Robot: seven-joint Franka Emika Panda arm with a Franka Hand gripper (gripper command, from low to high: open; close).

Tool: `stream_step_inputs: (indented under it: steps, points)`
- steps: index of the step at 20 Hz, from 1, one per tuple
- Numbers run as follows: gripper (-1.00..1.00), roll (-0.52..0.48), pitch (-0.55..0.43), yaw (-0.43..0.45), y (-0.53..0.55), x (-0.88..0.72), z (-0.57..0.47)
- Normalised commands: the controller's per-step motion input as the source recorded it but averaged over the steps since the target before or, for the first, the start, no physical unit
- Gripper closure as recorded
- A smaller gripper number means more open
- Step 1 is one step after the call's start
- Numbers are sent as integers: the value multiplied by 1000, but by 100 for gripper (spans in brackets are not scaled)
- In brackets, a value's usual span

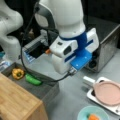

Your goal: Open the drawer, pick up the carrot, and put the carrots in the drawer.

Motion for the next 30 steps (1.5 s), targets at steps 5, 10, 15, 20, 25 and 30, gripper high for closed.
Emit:
stream_step_inputs:
  steps: [5, 10, 15, 20, 25, 30]
  points:
    - [-100, -125, 276, 46, -192, 500, 149]
    - [-100, -140, 271, -51, -114, 412, 168]
    - [-100, -154, 217, -64, -58, 527, 64]
    - [-100, -168, 168, -12, -108, 493, 50]
    - [-100, -181, 129, 44, -149, 380, 36]
    - [-100, -206, 75, 84, -176, 281, -80]
